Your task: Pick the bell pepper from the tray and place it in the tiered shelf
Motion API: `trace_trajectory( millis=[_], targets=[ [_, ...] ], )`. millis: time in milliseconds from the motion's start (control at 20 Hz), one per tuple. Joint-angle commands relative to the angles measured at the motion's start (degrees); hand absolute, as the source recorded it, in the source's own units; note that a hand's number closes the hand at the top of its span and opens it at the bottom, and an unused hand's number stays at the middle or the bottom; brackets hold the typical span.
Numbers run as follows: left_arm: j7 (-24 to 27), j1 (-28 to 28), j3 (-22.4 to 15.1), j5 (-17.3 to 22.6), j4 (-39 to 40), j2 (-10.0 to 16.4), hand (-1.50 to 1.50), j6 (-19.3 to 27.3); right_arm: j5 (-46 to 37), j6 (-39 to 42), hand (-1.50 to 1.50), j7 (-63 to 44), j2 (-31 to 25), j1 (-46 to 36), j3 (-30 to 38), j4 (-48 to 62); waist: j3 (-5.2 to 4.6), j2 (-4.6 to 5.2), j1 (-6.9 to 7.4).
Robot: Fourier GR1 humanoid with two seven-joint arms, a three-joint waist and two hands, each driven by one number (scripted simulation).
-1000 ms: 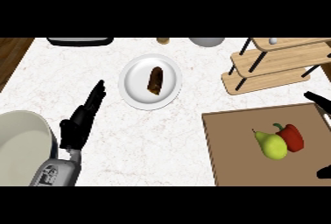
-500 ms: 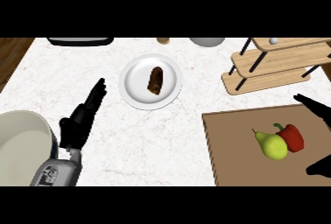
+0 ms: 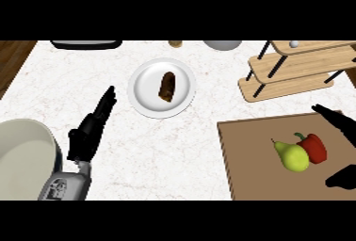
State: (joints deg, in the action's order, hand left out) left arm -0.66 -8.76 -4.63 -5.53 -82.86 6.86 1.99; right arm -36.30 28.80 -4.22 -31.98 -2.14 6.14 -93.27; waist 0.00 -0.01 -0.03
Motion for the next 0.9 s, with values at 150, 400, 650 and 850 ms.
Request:
trace_trajectory(
  millis=[150, 400, 650, 850],
  targets=[
    [-3.7, 1.0, 1.3, -0.1, -4.8, 0.1, 0.00, -1.6, -4.8, -1.1, -1.50, 2.8, 2.3, -1.3, 1.0, 4.1, 0.01, -0.02, 0.10],
    [-4.4, -2.3, 2.3, -1.7, -2.6, -0.8, 0.00, -0.7, -7.0, -2.2, -1.50, 4.8, 3.9, -3.4, 1.0, 9.3, 0.01, 0.00, 0.05],
    [-1.6, -2.0, 3.6, -0.6, -0.5, -0.2, 0.00, -3.3, -6.7, 1.2, -1.50, 6.8, 2.2, -4.9, 3.1, 9.7, 0.00, -0.01, 0.05],
    [-0.5, 2.0, 3.0, -1.6, -2.6, -0.5, 0.00, -3.6, -9.4, 0.3, -1.50, 4.9, 5.3, -3.9, 1.5, 8.6, 0.00, -0.02, 0.08]
  ],
)
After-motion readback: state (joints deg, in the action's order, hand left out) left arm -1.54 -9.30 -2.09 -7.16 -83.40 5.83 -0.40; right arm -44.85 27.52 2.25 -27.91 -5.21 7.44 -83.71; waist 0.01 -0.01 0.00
